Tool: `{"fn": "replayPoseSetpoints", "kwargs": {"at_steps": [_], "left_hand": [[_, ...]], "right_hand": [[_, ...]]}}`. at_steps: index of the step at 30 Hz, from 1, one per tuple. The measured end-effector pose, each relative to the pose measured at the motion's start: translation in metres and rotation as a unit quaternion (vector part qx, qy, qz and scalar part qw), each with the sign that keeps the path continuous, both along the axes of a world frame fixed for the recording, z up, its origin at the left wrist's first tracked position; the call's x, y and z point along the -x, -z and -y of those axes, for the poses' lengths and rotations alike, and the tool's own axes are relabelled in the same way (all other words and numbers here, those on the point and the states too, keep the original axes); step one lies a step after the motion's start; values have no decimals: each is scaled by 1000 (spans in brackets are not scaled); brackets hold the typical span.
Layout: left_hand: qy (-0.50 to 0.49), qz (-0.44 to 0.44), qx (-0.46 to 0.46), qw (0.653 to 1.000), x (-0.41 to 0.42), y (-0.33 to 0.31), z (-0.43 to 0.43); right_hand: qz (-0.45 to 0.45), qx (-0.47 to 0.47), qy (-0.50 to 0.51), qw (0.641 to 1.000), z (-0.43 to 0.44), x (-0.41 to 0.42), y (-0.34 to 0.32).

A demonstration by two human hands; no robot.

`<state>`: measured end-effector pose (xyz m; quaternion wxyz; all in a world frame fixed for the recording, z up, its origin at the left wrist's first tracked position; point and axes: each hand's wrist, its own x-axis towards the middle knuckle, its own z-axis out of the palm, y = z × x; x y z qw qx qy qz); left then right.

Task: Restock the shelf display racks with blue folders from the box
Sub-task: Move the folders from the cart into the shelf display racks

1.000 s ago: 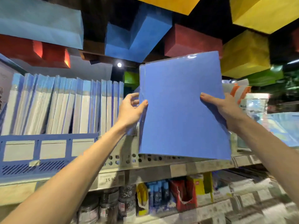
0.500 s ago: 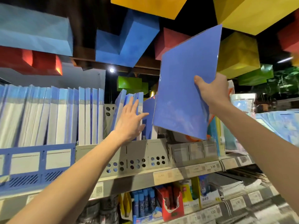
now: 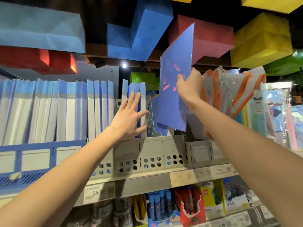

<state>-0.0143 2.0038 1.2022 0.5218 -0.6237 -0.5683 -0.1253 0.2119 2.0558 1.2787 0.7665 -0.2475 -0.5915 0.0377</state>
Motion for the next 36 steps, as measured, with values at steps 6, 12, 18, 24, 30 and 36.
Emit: {"fn": "replayPoseSetpoints", "kwargs": {"at_steps": [6, 12, 18, 24, 30, 36], "left_hand": [[-2, -14, -2, 1000, 12, 0, 1], [19, -21, -20, 999, 13, 5, -6], [35, -26, -37, 998, 19, 8, -9], [35, -15, -49, 998, 28, 12, -8], [54, 4, -59, 997, 37, 16, 2], [51, 16, -71, 996, 46, 18, 9]], "right_hand": [[3, 38, 13, 999, -24, 40, 9], [-2, 51, 13, 999, -44, 63, 24], [1, 42, -6, 999, -48, 75, 25], [75, 58, 19, 995, -50, 80, 25], [62, 31, 12, 998, -47, 80, 30], [64, 53, 19, 996, -46, 86, 35]]}}
